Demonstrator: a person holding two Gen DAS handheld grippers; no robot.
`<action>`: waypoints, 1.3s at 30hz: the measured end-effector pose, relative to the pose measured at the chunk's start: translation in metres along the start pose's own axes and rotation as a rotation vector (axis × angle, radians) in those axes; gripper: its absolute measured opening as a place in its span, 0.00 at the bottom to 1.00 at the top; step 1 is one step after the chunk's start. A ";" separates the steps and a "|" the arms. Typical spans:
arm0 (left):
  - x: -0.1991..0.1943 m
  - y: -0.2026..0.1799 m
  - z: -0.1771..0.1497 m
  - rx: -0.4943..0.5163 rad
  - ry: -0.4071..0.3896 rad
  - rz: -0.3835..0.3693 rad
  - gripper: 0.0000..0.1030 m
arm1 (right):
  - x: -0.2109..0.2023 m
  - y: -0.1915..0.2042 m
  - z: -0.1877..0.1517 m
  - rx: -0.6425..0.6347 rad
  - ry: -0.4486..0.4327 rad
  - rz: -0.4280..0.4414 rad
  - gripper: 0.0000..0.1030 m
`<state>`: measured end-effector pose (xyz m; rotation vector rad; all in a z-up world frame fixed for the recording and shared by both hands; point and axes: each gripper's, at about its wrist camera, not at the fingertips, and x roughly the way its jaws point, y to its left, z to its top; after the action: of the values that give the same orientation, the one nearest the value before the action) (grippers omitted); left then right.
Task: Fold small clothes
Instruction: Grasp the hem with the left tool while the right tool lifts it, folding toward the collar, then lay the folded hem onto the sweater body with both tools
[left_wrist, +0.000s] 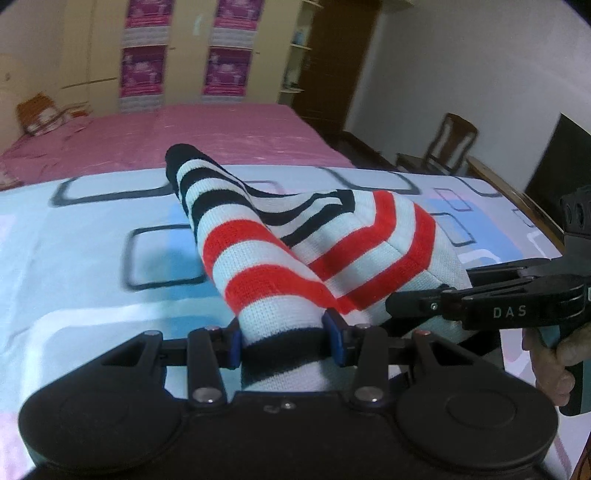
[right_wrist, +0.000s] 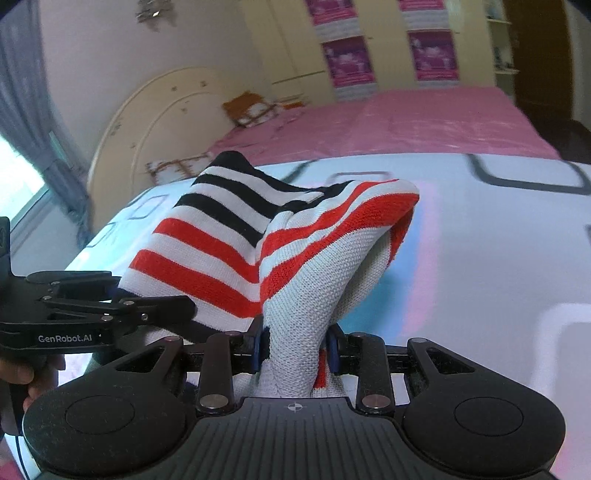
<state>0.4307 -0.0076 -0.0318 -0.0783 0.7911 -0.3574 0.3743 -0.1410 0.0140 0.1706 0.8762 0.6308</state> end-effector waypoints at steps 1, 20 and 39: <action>-0.005 0.009 -0.002 -0.007 0.000 0.008 0.41 | 0.008 0.008 0.001 -0.004 0.004 0.008 0.31; 0.023 0.127 -0.050 -0.184 0.061 -0.017 0.61 | 0.135 0.035 -0.025 0.147 0.086 -0.013 0.31; 0.029 0.133 -0.029 -0.044 0.051 -0.012 0.42 | 0.175 0.068 0.010 -0.103 0.090 -0.194 0.22</action>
<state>0.4668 0.1088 -0.0990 -0.1153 0.8492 -0.3549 0.4345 0.0167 -0.0686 -0.0360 0.9321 0.5032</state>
